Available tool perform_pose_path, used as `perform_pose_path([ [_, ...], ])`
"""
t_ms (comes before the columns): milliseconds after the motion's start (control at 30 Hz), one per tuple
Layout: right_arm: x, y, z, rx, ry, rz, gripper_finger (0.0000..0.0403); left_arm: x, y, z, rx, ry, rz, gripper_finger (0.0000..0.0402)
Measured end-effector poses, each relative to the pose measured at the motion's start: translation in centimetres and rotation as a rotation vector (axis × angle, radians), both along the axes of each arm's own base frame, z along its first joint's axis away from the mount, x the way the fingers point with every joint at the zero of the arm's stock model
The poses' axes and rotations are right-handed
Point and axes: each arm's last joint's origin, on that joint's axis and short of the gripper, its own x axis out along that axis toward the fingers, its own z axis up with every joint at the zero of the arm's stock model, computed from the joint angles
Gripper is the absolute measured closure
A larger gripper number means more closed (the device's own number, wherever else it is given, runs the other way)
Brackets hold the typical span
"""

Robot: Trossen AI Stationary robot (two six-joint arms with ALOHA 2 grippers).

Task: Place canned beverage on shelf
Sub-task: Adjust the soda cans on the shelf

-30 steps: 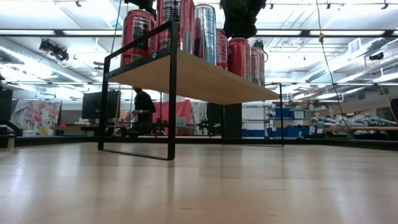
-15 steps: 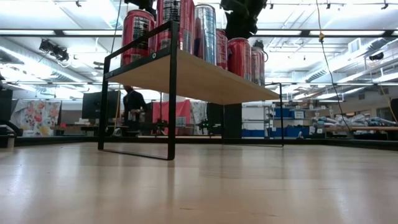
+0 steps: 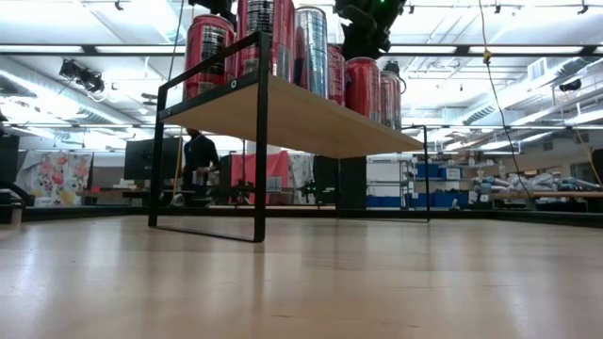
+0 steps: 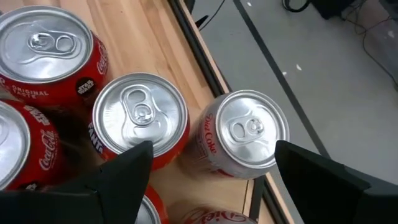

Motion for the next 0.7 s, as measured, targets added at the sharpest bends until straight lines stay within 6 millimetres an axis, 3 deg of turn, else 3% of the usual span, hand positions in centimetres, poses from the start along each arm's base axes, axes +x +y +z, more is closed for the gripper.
perform_pose_path([
  [367,0.1,1.2,1.4,-0.023,-0.049,-0.003,0.0054,0.0,0.0,0.0,0.000,0.000,0.000,0.0209],
  [700,0.6,1.3,-0.3,0.049,-0.018,0.021,0.0054,0.0,0.0,0.0,0.001,-0.001,0.000,0.0209],
])
